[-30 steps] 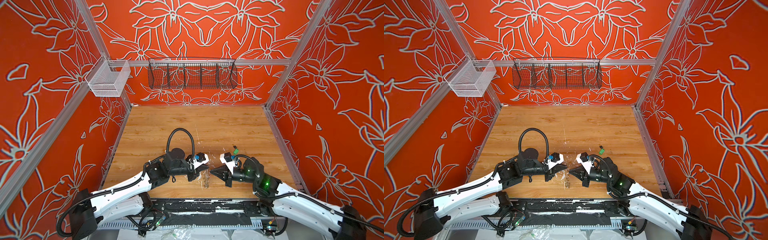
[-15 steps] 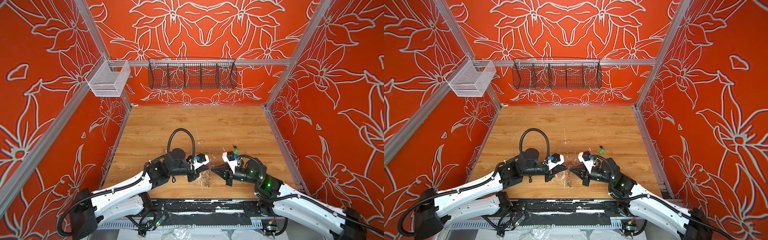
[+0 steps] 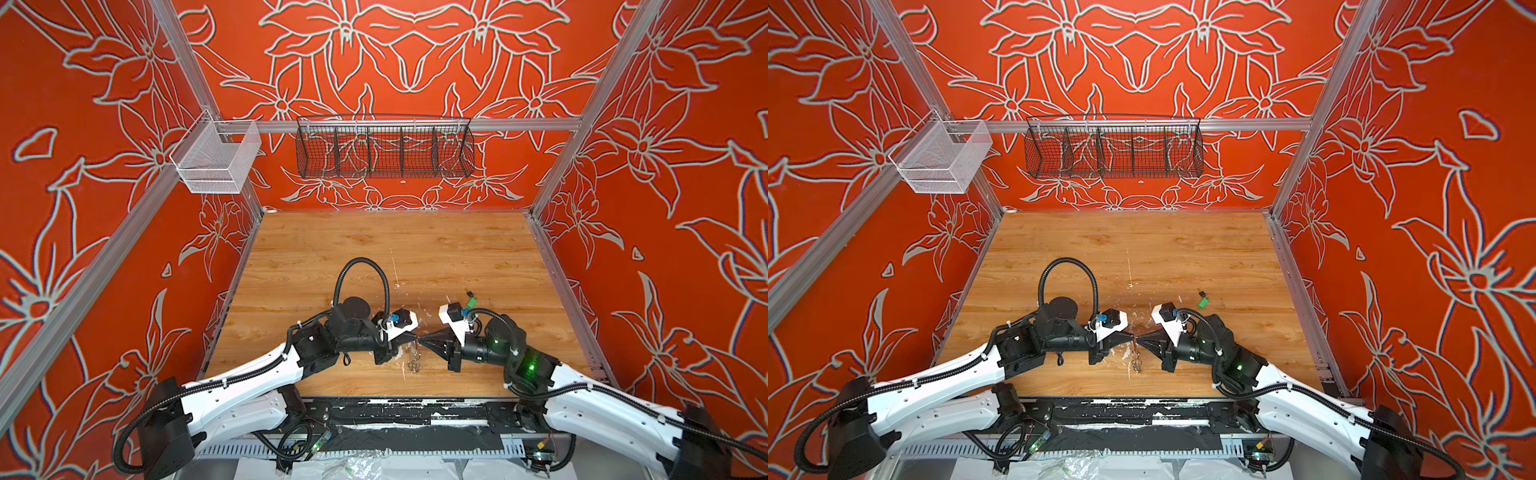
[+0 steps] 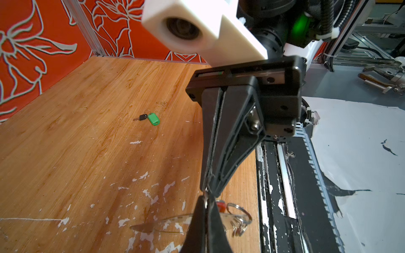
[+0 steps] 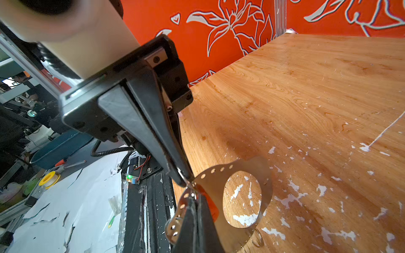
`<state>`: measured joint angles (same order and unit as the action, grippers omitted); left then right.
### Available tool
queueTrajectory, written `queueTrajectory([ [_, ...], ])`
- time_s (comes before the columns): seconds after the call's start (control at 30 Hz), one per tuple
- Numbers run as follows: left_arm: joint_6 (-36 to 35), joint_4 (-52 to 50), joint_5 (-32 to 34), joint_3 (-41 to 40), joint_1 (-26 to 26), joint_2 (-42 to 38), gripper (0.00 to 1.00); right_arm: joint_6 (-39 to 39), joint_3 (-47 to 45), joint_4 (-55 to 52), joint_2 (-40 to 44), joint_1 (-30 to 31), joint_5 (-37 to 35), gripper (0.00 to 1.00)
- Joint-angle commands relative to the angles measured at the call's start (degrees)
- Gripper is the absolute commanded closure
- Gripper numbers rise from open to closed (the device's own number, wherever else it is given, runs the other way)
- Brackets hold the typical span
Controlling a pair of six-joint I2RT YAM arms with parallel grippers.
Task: Attach keys to a key ring
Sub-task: Insert the key into the keyring.
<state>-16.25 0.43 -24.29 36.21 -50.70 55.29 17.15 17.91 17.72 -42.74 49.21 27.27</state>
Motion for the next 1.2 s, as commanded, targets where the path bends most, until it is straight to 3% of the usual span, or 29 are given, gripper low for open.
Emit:
queueTrajectory([
  [0.0, -1.2, 2.9, -3.0, -0.2, -0.8, -1.9, 1.0, 1.0, 1.4, 0.7, -1.0, 0.0, -2.8, 1.0],
  [0.93, 0.5, 11.0, 0.9, -6.5, -0.9, -8.3, 1.0, 1.4, 1.5, 2.3, -4.4, 0.1, -5.3, 1.0],
  [1.07, 1.2, 11.7, 1.6, -6.5, -0.9, -7.6, 1.0, 1.3, 1.2, 2.1, -3.6, 0.1, -5.4, 0.75],
  [1.17, 1.7, 11.7, 2.1, -6.2, -0.9, -7.0, 1.0, 1.0, 0.6, 1.8, -2.0, 0.0, -5.5, 0.68],
])
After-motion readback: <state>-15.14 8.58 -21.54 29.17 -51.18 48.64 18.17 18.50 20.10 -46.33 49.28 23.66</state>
